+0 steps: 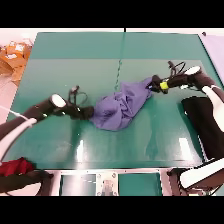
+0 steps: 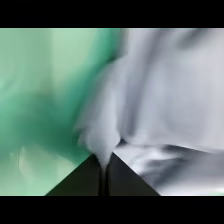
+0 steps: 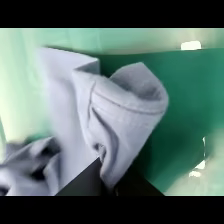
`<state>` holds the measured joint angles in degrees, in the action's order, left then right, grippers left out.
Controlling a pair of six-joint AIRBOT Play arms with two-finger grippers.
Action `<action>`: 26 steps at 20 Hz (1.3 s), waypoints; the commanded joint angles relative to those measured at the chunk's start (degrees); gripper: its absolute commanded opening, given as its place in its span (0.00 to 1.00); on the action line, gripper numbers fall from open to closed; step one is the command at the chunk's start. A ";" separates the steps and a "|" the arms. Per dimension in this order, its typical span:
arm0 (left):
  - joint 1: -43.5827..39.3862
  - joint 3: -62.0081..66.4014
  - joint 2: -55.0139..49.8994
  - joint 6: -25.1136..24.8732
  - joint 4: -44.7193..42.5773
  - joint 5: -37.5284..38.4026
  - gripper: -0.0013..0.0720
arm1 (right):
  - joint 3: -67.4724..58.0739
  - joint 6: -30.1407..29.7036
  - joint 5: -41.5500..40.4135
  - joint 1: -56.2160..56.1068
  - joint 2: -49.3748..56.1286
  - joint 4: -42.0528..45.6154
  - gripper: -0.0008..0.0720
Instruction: Fold the shirts.
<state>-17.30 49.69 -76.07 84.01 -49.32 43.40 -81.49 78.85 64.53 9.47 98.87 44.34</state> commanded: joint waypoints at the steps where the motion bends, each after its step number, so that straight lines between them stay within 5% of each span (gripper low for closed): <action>1: 5.46 10.91 12.07 3.02 -10.45 12.24 0.05 | -5.73 -0.09 6.38 3.67 -8.04 -0.28 0.03; 6: 11.69 38.29 29.40 2.99 -19.23 17.42 0.04 | -14.69 -0.07 8.22 9.20 -32.89 -0.17 0.03; 10: 11.69 57.24 30.49 4.04 -27.58 26.08 0.05 | -17.46 0.00 6.36 14.97 -49.46 0.85 0.03; 14: 11.69 61.96 30.49 1.92 -25.24 21.57 0.05 | -17.46 -0.07 1.20 16.59 -59.23 -0.02 0.03; 17: 11.69 61.94 29.11 -0.13 -23.58 14.25 0.05 | -17.09 -0.04 0.09 16.59 -59.95 -2.67 0.03; 20: 11.69 61.66 21.73 -1.14 -24.11 17.31 0.05 | -11.30 -1.16 0.48 16.52 -57.37 -7.26 0.04; 23: 11.69 61.66 6.84 -1.14 -23.91 20.94 0.05 | -0.17 -3.93 0.31 14.29 -52.72 -10.27 0.04; 26: 11.65 61.66 -10.58 -3.78 -16.81 16.46 0.05 | 13.60 -7.56 -3.72 6.71 -43.50 -10.23 0.04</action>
<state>-5.67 111.18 -72.86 82.67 -71.99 62.26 -78.52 74.63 63.53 21.15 49.12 35.99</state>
